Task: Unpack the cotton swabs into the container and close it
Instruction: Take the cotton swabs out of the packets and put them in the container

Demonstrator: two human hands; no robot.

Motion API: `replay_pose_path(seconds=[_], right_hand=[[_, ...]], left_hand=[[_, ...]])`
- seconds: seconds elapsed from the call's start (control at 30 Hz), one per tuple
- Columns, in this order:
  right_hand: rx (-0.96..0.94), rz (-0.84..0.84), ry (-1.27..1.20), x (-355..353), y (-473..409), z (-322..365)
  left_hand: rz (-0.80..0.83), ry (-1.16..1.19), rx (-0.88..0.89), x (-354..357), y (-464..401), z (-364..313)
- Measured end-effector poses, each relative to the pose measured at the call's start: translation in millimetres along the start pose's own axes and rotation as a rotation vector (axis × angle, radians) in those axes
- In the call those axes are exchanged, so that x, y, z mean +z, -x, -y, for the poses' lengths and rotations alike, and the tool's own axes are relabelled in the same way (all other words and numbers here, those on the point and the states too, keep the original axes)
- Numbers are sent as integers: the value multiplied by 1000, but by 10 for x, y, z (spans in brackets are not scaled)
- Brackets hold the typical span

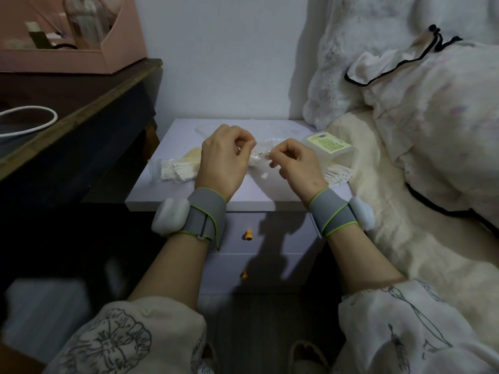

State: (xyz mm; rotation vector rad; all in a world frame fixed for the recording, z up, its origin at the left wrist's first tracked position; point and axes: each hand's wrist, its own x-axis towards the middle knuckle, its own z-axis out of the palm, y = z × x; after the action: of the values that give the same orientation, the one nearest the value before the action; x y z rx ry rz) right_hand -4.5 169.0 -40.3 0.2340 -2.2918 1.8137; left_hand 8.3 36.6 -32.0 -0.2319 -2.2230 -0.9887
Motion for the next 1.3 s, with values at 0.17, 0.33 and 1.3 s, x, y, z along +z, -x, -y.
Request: replay_pose_path(seconds=[0.17,0.33,1.3], right_hand=[[95,-43,-378,-65,7,72],[121,30,-638,-105,8,64],[83,25,-227,-95,-20,-115]], left_hand=[[-3,90,-137,-1,26,45],[139,62,-463,62,32,180],[18,662,-621,208,-14,140]])
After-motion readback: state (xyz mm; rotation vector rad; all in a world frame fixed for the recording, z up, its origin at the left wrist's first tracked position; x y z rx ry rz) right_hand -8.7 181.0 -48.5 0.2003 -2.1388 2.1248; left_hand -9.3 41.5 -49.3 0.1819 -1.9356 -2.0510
